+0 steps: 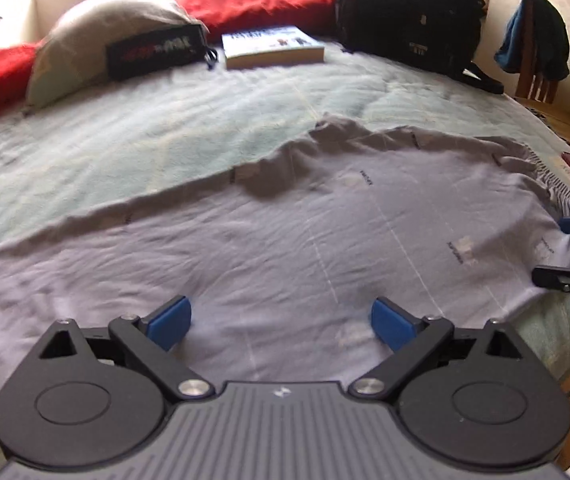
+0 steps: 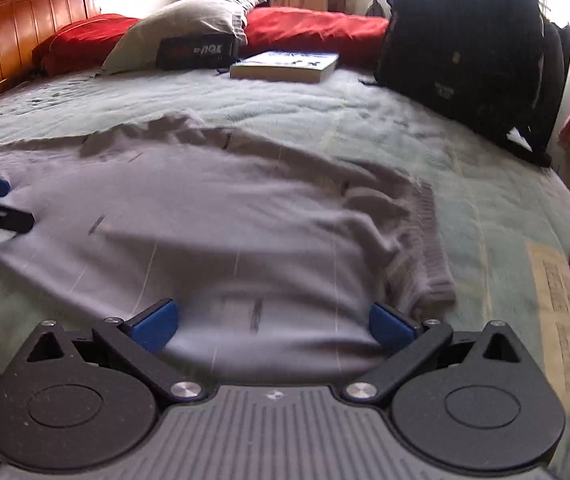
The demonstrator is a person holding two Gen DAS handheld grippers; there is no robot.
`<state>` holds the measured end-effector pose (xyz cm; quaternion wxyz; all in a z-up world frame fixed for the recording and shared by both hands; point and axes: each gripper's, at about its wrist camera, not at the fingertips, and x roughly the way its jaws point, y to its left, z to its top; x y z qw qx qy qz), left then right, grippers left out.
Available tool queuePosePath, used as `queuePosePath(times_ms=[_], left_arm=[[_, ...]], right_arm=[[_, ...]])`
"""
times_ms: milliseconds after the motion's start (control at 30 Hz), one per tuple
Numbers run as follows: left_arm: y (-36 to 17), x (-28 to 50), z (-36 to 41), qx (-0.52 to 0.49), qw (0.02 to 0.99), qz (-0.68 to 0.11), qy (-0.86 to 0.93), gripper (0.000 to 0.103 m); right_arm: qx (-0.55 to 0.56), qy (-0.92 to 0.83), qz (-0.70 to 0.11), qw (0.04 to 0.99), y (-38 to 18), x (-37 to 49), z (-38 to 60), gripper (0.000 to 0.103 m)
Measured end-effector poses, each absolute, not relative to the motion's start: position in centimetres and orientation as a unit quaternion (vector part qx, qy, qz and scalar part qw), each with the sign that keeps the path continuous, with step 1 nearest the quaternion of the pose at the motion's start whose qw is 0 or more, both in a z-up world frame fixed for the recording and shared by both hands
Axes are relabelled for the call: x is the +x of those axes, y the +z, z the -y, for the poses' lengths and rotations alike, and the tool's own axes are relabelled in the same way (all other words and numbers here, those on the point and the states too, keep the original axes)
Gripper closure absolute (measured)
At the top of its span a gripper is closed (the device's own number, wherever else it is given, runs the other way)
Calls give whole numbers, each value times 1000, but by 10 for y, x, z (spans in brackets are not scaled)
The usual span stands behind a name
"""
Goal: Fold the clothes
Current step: 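Pull the grey fabric flat across the bed with both grippers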
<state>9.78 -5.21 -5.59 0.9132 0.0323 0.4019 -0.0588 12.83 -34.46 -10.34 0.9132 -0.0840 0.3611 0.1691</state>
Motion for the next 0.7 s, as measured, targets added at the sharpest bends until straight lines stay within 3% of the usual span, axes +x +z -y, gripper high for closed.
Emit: queuePosePath(times_ms=[233, 367, 700], left_arm=[[-36, 69, 30, 16, 929, -367, -36, 6], [-31, 61, 19, 11, 933, -360, -18, 6], [-42, 62, -9, -17, 936, -351, 3, 6]], right_arm=[[-76, 192, -319, 925, -83, 128, 314, 0], [-42, 205, -342, 916, -93, 150, 291, 0], [-87, 189, -370, 906, -93, 122, 282, 0]])
